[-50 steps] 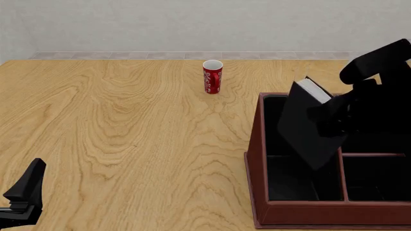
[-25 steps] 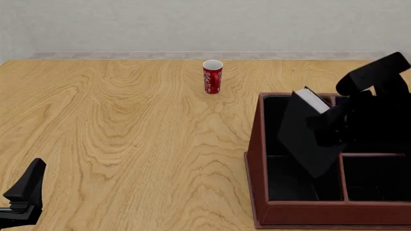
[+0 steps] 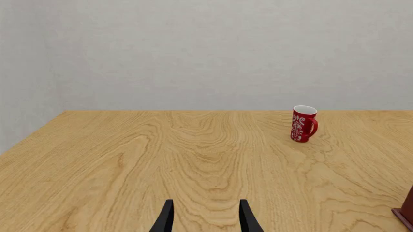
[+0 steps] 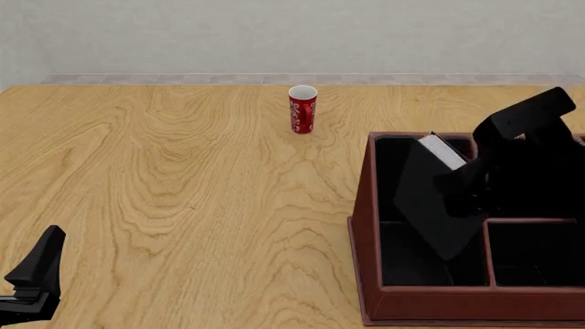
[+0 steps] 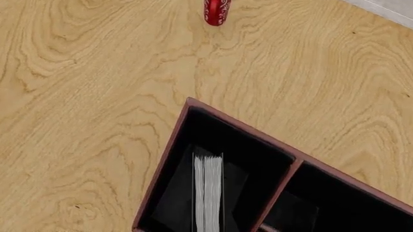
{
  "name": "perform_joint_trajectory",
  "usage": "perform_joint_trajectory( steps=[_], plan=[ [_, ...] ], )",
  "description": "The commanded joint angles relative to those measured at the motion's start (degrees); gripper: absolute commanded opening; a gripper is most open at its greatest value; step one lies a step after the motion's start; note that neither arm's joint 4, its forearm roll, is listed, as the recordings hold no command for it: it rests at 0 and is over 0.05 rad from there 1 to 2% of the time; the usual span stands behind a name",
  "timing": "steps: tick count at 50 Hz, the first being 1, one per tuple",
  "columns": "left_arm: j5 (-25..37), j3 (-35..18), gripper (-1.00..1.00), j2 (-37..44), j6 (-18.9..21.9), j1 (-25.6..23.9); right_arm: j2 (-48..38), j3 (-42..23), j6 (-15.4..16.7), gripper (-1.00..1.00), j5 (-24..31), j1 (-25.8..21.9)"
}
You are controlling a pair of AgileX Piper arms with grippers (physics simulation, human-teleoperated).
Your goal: Pick up the book and place it in the left compartment of the caddy.
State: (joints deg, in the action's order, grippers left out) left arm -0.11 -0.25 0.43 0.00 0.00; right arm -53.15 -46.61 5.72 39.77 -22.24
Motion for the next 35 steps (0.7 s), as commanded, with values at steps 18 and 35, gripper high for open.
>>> perform_joint_trajectory(
  steps=[18, 35],
  plan=[
    [0.0, 0.0, 1.0, 0.0, 0.0, 0.0, -1.93, 2.81, -2.15, -1.0, -3.55, -0.27],
    [0.0, 0.0, 1.0, 0.0, 0.0, 0.0, -3.35, 4.15, -3.22, -1.0, -5.61, -0.48]
  ],
)
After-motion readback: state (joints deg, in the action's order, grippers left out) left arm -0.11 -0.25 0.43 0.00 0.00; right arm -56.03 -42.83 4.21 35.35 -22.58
